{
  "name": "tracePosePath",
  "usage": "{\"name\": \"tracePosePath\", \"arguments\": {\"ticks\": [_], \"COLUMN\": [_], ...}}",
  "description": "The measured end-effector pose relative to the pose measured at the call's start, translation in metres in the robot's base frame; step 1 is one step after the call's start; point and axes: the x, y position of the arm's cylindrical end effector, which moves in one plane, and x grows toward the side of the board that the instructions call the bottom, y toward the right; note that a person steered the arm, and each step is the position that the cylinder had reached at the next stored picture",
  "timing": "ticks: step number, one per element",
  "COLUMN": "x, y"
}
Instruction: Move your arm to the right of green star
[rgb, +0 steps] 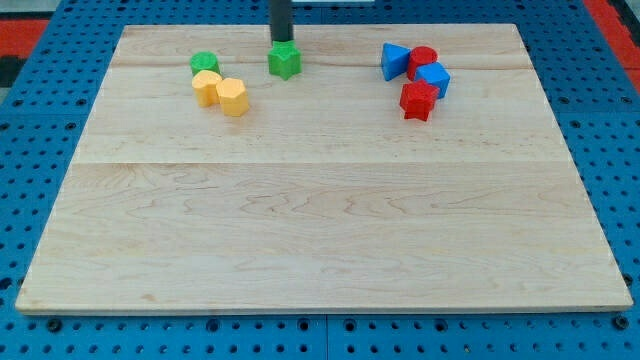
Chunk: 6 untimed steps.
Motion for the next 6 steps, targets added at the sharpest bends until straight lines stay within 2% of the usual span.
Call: {"name": "tracePosePath", "arguments": {"ticks": [1, 2, 3, 4, 6], "x": [0.002, -0.002, -0.029, -0.028, 0.008], "y": [-0.027, -0.027, -0.015, 0.022, 0.042]}}
